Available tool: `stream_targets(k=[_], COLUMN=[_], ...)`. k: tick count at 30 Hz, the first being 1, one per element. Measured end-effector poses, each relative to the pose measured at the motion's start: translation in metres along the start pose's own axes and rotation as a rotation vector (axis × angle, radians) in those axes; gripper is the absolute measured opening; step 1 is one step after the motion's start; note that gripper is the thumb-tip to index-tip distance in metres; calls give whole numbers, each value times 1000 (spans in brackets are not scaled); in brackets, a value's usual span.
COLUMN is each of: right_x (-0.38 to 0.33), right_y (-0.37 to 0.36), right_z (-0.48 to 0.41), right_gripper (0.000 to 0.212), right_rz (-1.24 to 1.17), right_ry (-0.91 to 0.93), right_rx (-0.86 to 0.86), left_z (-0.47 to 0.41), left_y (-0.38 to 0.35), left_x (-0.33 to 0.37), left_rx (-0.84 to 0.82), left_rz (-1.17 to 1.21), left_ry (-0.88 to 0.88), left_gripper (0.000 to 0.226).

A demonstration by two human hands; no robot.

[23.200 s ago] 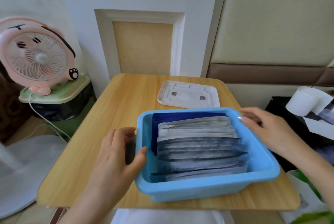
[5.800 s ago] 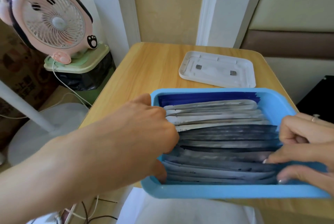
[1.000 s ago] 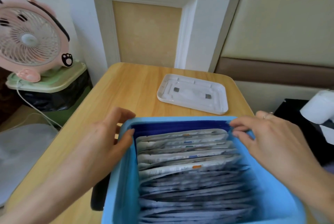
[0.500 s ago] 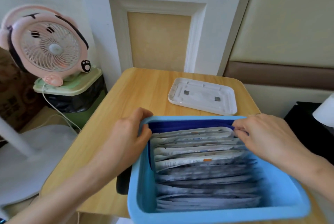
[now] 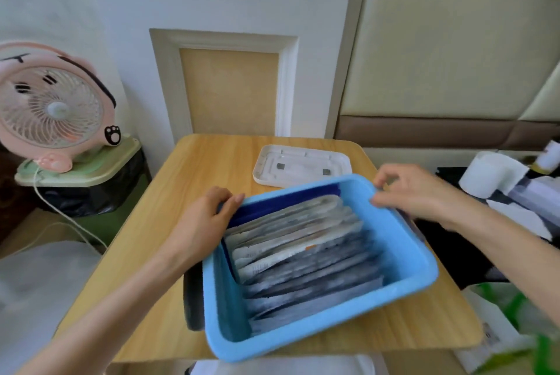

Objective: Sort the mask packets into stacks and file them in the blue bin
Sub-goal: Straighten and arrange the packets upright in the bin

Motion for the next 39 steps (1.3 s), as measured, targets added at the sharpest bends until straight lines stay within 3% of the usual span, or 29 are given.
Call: stream_targets(k=[2,4,6,9,11,14,17,19,22,23,26,28,31,34,37,39], right_x=[-29,-50,-63,-103,-141,-185,-183,-171,-162,-156,-131,-126,-135,-150,-148,-137], right_y=[12,7,-5,-2,7,5,-12,-19,-7,-3,7,8,24,49,50,29], right_z=[-16,-29,-38,-36,-29,-7,11,20,14,8,-10,-8,0,7,14,12], right_gripper=[14,17,23,16,17,20,20,23,35,40,32,17,13,11,8,6], right_rz=[215,333,330,171,148,302,329,342,360,390,373,318,299,228,185,208], right_ry=[139,214,275,408,545,776,967,1053,1037,988,834,878,985,1031,1049,1059], right_rx=[103,96,47,100,143,222,299,323,304,297,333,397,574,733,741,658], left_z=[13,27,39,54,61,60,57,58,58,58,58,55,52,45,42,46], left_y=[12,21,24,25,15,-8,-29,-33,-32,-32,-30,-30,-23,-12,-10,-21], left_x=[3,3,-3,-13,-22,-33,-42,-44,-43,-44,-37,-31,-17,-5,-10,-20], left_rx=[117,217,291,370,288,53,-87,-91,-108,-108,-91,-89,-75,44,98,-1], left_rz=[59,135,212,214,239,238,5,-84,-20,-24,-58,-39,92,112,79,8], left_ry=[-24,-10,31,17,5,-9,-62,-81,-93,-98,-109,-113,-115,-172,-162,-154], left_gripper=[30,30,30,32,38,60,60,60,92,92,59,36,53,62,57,46])
Point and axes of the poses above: each hand's wrist, its own z-axis away from the middle knuckle, its own y-axis out of the back of the hand, x = y × z, the point moved 7 cm from there along -z, towards the middle knuckle, and after that the axes turned 10 degrees about x, right-handed, at the moved point
